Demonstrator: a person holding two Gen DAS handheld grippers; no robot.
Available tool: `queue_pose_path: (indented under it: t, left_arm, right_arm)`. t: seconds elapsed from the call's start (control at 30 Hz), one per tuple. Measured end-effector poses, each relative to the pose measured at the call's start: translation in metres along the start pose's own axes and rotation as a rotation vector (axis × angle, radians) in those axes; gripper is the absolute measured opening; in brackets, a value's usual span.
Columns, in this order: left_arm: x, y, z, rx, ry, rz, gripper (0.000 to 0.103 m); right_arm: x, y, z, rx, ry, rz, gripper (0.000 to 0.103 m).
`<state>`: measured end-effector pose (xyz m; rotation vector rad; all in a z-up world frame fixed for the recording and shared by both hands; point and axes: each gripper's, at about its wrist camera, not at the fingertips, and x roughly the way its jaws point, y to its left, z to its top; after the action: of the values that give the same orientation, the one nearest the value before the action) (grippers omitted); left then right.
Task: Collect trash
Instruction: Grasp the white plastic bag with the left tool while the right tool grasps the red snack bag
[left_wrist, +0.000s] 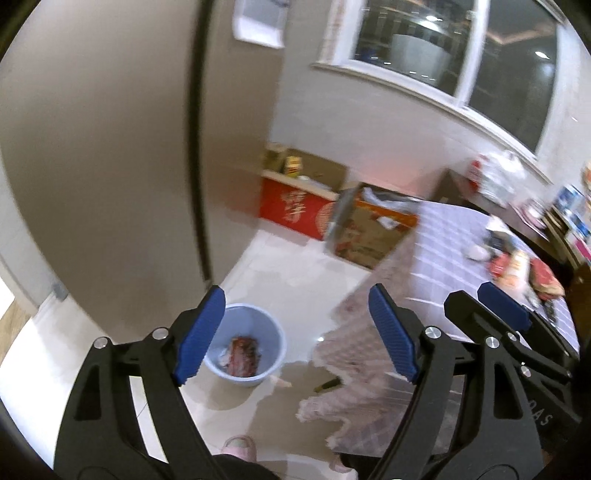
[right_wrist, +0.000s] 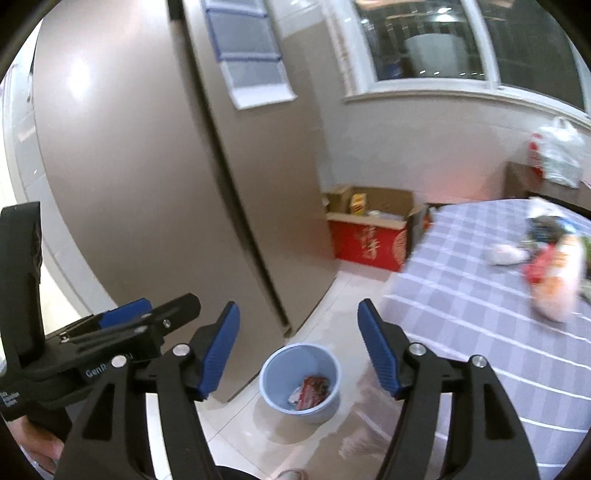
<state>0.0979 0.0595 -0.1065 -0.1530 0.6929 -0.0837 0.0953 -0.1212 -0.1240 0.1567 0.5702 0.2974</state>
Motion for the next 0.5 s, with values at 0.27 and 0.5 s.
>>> queue_pose_path:
  t: [0.27, 0.5]
  left_arm:
    - [0.012, -0.139, -0.006, 0.189, 0.047, -0.158, 0.082]
    - [0.043, -0.26, -0.018, 0.413, 0.087, -0.24, 0.083]
  right_arm:
    - [-0.076, -0.127, -0.002, 0.132, -0.043, -0.183, 0.07]
    - [-0.119, -0.235, -0.013, 0.268, -0.036, -0.313, 0.076]
